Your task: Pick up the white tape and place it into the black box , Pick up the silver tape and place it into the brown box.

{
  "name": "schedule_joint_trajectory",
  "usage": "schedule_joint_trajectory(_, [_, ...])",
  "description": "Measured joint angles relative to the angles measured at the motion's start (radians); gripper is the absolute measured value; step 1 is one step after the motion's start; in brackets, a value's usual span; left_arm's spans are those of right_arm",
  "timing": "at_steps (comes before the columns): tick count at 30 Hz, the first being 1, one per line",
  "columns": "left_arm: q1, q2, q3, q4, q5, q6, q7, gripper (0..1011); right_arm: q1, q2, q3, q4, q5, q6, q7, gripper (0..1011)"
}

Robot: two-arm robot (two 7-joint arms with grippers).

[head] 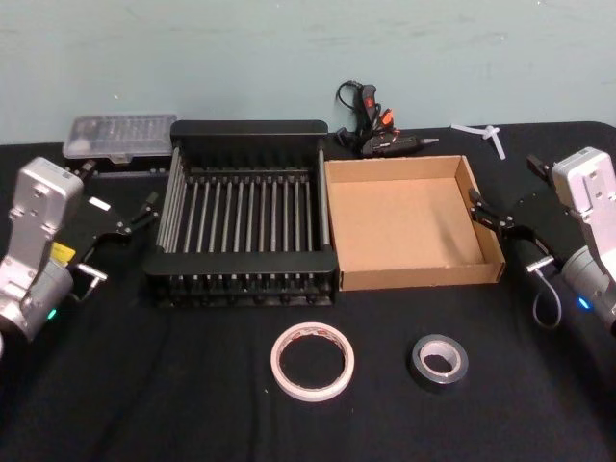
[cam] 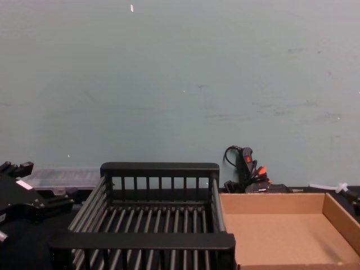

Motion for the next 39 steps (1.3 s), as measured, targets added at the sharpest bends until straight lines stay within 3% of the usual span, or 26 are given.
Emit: schedule_joint_trajectory(39, [0.000,0.000,0.000,0.000,0.000,0.000,0.000,1001,0.000,0.000,0.000,0.000,0.000,0.000,0.000,1002])
